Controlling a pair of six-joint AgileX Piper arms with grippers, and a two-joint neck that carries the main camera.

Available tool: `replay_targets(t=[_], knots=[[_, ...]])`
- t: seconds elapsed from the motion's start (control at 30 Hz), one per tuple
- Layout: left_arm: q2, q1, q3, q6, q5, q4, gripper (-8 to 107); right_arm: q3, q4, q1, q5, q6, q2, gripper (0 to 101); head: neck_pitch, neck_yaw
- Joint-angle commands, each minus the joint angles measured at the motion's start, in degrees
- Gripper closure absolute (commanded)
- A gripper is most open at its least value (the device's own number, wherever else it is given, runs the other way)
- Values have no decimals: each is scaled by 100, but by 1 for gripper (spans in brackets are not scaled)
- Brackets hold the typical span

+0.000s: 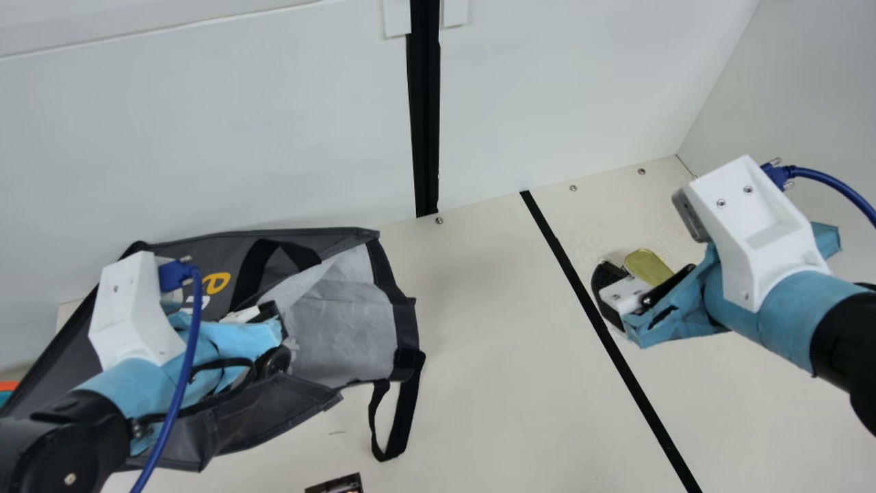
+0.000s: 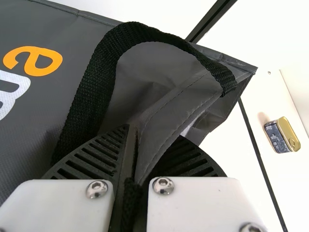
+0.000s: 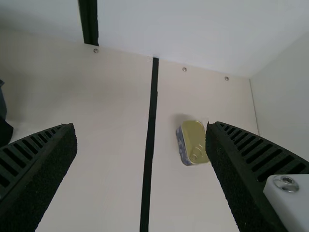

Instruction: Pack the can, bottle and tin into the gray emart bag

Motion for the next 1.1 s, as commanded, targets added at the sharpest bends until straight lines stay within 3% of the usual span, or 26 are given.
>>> replay_targets(t=[0.0,0.73,1.07], knots=[[0,0,0,0,0,0,89,-54,-186,-3,107,172,4,10,-130,-5],[0,0,0,0,0,0,89,-506,-1094,129,1105,948,-115,10,-130,-5],[0,0,0,0,0,0,89,-312,-1059,-58,1163,887,-251,10,-130,-5]])
